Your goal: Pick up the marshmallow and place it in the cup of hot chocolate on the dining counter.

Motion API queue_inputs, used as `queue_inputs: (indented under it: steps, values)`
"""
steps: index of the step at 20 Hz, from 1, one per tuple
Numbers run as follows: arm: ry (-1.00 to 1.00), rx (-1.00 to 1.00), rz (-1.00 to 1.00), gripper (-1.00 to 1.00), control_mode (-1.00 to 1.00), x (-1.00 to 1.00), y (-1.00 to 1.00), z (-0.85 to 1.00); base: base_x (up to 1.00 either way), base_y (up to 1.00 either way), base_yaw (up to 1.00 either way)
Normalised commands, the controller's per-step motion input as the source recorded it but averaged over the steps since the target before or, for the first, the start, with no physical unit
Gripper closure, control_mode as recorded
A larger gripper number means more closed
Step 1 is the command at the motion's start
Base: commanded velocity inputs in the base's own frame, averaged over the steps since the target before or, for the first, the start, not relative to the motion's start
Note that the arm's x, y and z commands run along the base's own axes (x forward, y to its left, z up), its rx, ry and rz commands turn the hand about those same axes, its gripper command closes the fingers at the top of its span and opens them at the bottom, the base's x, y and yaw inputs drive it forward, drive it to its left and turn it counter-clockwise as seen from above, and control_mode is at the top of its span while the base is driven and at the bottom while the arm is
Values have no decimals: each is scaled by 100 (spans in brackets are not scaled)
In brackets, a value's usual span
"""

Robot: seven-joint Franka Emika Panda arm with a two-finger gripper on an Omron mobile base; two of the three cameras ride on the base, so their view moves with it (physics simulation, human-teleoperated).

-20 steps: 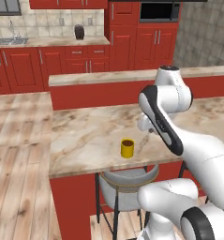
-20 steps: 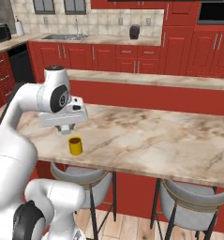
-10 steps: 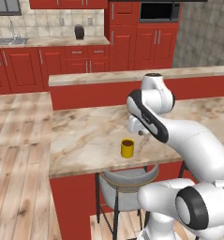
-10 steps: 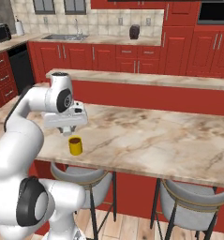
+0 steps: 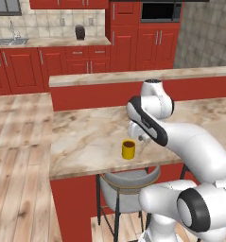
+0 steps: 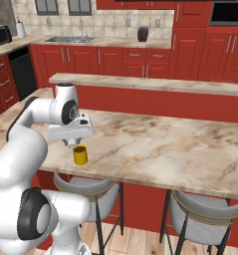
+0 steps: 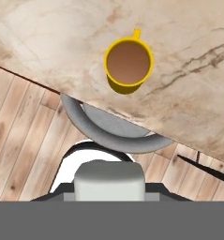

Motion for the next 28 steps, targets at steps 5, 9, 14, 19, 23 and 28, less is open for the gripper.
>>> queue_inputs:
  steps: [5, 9, 14, 19, 23, 28]
  values:
    - [0, 0, 0, 100, -100, 1, 0, -12, 0, 0, 0]
    - [0, 0, 0, 100, -100, 7, 0, -16, 0, 0, 0]
    - [0, 0, 0, 100, -100, 16, 0, -11, 0, 0, 0]
    - [0, 0, 0, 100, -100, 33, 0, -1, 0, 0, 0]
    - [0, 0, 0, 100, -100, 35, 1, 0, 0, 0, 0]
    - [0, 0, 0, 100, -100, 19, 9, -3, 0, 0, 0]
